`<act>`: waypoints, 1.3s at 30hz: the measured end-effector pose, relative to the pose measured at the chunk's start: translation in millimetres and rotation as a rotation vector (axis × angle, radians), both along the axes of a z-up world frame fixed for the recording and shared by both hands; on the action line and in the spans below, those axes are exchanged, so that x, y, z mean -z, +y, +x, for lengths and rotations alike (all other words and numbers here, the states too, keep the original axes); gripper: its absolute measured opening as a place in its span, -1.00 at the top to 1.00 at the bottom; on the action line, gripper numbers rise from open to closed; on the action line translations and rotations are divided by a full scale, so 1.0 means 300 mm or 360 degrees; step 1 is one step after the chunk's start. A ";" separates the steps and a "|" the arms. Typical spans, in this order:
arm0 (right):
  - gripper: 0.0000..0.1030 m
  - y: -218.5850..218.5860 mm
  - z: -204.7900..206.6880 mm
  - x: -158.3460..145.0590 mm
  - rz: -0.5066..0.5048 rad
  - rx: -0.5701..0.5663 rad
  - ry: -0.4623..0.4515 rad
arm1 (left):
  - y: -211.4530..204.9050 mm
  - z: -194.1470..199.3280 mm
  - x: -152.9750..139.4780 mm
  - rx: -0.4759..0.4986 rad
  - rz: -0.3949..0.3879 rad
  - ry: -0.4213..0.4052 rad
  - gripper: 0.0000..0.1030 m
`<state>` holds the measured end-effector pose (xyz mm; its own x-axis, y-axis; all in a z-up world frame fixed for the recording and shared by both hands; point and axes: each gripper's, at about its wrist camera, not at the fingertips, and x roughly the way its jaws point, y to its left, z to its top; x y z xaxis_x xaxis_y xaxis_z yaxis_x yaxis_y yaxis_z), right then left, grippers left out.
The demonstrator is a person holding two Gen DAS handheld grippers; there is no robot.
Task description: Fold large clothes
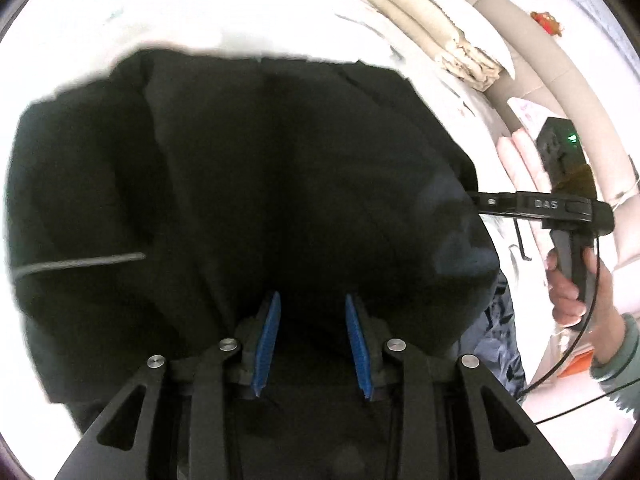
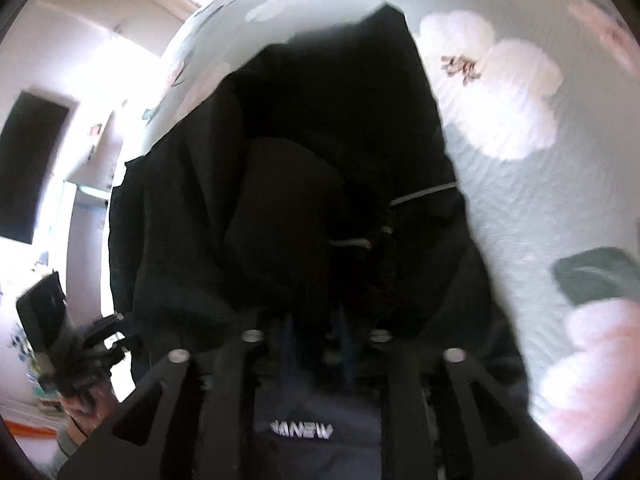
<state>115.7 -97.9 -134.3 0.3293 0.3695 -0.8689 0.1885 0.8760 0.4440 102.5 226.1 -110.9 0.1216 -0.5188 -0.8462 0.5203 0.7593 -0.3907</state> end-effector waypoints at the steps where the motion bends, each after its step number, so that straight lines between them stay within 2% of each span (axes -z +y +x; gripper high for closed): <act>1: 0.11 -0.003 -0.015 -0.019 -0.0055 -0.0005 0.0001 | 0.006 -0.008 -0.046 -0.0001 0.0013 -0.0050 0.32; 3: 0.06 -0.006 -0.040 -0.119 -0.0143 -0.0016 -0.0056 | 0.019 -0.008 -0.127 -0.0015 -0.0003 -0.0120 0.30; 6: 0.05 0.021 -0.057 -0.246 -0.0171 -0.0047 -0.0179 | 0.029 0.017 -0.233 -0.0088 -0.0081 -0.0205 0.05; 8: 0.02 0.093 -0.038 -0.326 -0.0194 -0.0115 -0.0275 | 0.018 0.044 -0.253 -0.0113 -0.0140 -0.0223 -0.01; 10: -0.06 0.185 -0.001 -0.366 -0.0238 -0.0216 -0.0328 | -0.012 0.066 -0.229 -0.0141 -0.0095 -0.0228 -0.02; 13: -0.27 0.316 0.049 -0.310 -0.0355 -0.0321 -0.0314 | -0.039 0.114 -0.095 -0.0168 0.0031 -0.0135 -0.02; 16: -0.27 0.394 0.093 -0.120 -0.0504 -0.0397 -0.0157 | -0.035 0.121 0.066 -0.0167 0.0143 -0.0055 -0.01; 18: -0.27 0.395 0.104 0.029 -0.0508 -0.0414 -0.0025 | -0.019 0.122 0.117 -0.0183 0.0096 -0.0018 -0.01; 20: -0.29 0.395 0.099 0.066 -0.0499 -0.0401 -0.0079 | -0.001 0.131 0.125 -0.0215 0.0039 -0.0004 -0.01; 24: -0.30 0.414 0.089 0.062 -0.0549 -0.0415 -0.0104 | 0.001 0.132 0.124 -0.0203 0.0042 -0.0013 -0.01; 27: -0.31 0.397 0.086 0.020 -0.0459 -0.0404 -0.0083 | -0.007 0.111 0.049 -0.0196 0.0050 -0.0055 -0.02; 29: -0.30 0.360 0.069 -0.073 -0.0365 -0.0379 -0.0143 | -0.006 0.076 -0.028 -0.0183 -0.0019 -0.0089 -0.02; 31: -0.31 0.326 0.055 -0.187 -0.0331 -0.0338 -0.0280 | 0.004 0.039 -0.096 -0.0169 -0.0141 -0.0100 -0.03; 34: -0.31 0.300 0.107 -0.289 -0.0415 -0.0294 -0.0398 | -0.029 -0.015 -0.137 -0.0136 -0.0237 -0.0076 -0.09; 37: -0.27 0.300 0.209 -0.265 -0.0466 -0.0332 -0.0395 | -0.091 -0.054 -0.056 -0.0086 -0.0119 -0.0007 -0.10; 39: -0.12 0.324 0.273 -0.162 -0.0517 -0.0395 -0.0287 | -0.126 -0.055 0.057 -0.0114 0.0046 0.0065 -0.09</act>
<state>197.7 -0.6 -85.6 0.4219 0.1737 -0.8898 -0.1004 0.9844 0.1446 86.0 188.4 -128.0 0.1229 -0.4853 -0.8656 0.4483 0.8053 -0.3879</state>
